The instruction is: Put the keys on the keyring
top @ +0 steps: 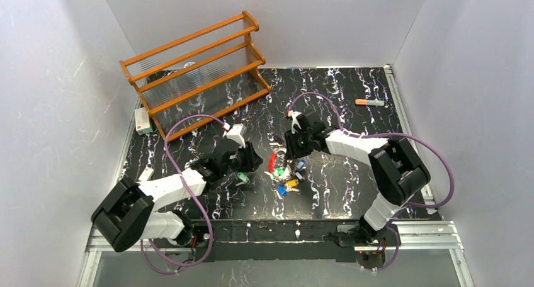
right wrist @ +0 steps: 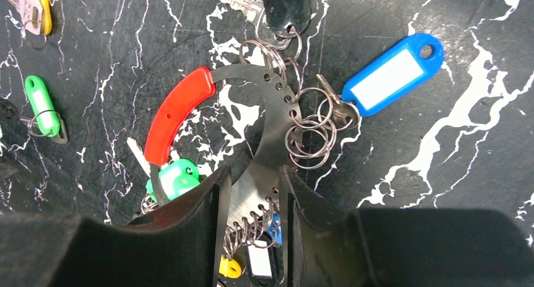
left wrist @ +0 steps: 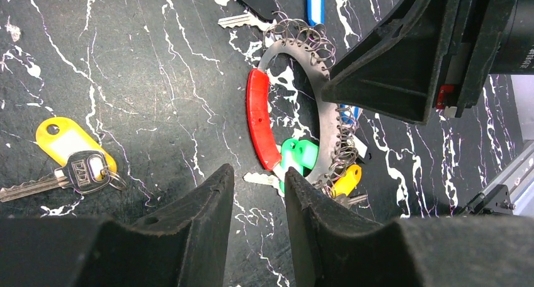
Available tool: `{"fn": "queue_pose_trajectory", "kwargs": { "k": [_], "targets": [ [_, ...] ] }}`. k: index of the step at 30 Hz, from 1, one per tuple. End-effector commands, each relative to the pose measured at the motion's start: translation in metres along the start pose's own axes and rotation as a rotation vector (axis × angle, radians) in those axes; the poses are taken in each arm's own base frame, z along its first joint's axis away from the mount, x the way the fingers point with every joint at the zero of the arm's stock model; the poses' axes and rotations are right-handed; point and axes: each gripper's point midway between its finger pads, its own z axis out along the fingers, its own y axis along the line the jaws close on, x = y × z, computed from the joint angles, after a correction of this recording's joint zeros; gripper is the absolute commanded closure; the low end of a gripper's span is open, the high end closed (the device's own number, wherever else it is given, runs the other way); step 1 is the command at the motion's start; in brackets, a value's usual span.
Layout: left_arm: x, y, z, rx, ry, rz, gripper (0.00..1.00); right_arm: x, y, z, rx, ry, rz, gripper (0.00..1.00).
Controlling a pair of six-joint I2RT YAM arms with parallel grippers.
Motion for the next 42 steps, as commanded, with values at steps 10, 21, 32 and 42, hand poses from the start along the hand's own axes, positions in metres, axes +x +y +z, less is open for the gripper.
{"fn": "queue_pose_trajectory", "kwargs": {
  "k": [10,21,32,42],
  "targets": [
    [0.002,0.000,0.001,0.012,-0.001,-0.009,0.66,-0.015,-0.007,-0.022,0.045,-0.062,0.004,0.53],
    [0.003,-0.001,0.002,0.018,-0.001,-0.017,0.65,-0.003,-0.012,-0.042,-0.038,-0.084,0.120,0.59],
    [0.002,-0.002,0.002,0.018,-0.003,-0.015,0.65,0.011,-0.004,-0.024,-0.153,-0.018,0.209,0.72],
    [0.000,-0.002,0.000,0.019,-0.004,-0.008,0.65,0.006,-0.006,-0.018,-0.150,-0.018,0.203,0.76]
  ]
}}
